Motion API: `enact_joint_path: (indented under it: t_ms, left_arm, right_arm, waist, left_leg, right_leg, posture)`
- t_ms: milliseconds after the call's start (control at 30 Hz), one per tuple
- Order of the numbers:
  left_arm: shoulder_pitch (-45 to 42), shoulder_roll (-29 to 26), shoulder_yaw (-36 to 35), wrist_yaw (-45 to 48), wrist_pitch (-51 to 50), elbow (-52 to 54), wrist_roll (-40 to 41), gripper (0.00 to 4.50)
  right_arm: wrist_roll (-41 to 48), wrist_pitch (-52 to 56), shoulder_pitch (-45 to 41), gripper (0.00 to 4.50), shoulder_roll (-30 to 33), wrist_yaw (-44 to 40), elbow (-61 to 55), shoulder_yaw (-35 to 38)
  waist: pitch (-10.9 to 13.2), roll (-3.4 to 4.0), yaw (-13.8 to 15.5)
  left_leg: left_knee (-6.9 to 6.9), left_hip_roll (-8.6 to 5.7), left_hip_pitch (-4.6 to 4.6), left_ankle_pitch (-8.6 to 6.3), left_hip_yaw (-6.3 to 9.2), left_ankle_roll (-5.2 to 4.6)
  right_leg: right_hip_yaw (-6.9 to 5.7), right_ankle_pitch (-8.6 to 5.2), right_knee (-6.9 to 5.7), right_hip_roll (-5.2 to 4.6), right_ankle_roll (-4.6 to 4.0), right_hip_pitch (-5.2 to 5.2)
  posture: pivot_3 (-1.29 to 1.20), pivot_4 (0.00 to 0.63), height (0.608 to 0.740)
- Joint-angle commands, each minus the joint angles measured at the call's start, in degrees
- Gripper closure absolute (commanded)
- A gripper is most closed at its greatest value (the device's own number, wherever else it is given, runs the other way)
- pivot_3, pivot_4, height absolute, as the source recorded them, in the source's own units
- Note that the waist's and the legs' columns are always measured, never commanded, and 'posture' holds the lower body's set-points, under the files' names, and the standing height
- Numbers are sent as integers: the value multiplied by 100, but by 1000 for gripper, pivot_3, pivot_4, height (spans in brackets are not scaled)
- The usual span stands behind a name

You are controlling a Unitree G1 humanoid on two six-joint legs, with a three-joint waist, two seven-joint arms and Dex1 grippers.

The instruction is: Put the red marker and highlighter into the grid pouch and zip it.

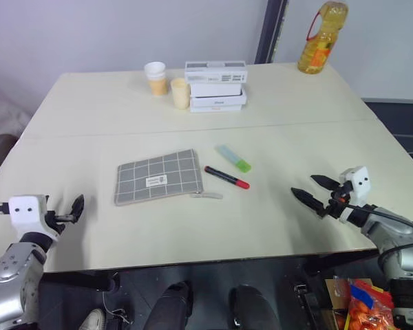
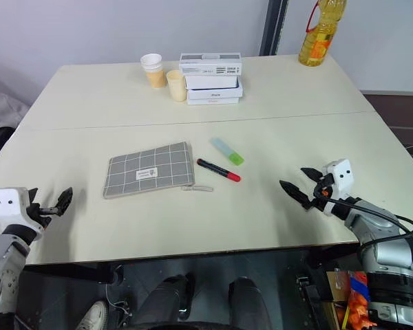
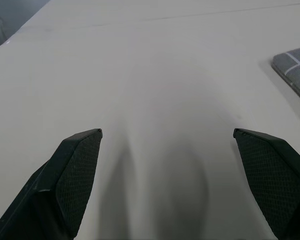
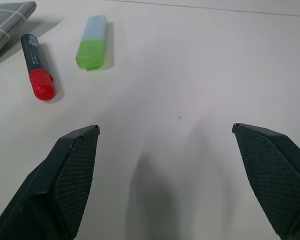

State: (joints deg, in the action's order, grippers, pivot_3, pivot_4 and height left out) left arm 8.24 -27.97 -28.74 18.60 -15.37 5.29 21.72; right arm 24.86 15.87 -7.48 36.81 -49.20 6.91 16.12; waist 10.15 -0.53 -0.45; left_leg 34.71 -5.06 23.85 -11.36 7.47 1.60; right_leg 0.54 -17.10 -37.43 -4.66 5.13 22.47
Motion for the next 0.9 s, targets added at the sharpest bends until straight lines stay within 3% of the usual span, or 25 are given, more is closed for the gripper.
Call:
enact_joint_path:
  t_ms: [33, 467, 567, 800, 900]
  left_arm:
    - [5, -17, -100, -5, 29, 257, 21, 0]
    - [-206, 230, 21, -132, 350, 158, -121, 0]
    - [-184, 333, 93, -120, 478, 175, -183, 0]
    - [-248, 316, 221, 113, 736, 69, -236, 0]
    - [-286, 296, 238, 158, 784, 6, -268, 0]
  right_arm:
    - [31, -137, -97, 82, -30, -29, -65, 25]
    - [266, 658, -556, 82, -591, 516, -1591, -716]
    - [357, 994, -850, 971, -899, 722, -2037, -1093]
    - [-384, 1488, -1387, 4482, -1759, 1631, -2324, -2472]
    - [-895, 1514, -1604, 4482, -2105, 2002, -1992, -2949]
  waist:
    - [0, 0, 0]
    - [0, 1, -12]
    - [0, 0, -15]
    - [-2, -3, -7]
    - [-2, -2, -23]
  left_leg:
    - [0, 0, 0, 0, 0, 0]
    - [-1, 1, 2, 0, 0, 0]
    - [0, 1, 9, 0, 1, 0]
    - [3, -1, 18, 0, 3, 0]
    - [0, 0, 18, 0, 4, 0]
  right_leg:
    - [0, 0, 0, 0, 0, 0]
    - [0, 1, 0, 1, 1, 5]
    - [0, 5, 0, 1, 7, 12]
    - [-1, 8, 0, 1, 11, 19]
    - [0, 10, -5, 4, 11, 28]
  posture:
    - [0, 150, 740]
    - [0, 150, 740]
    - [0, 150, 740]
    - [0, 150, 740]
    - [0, 150, 740]
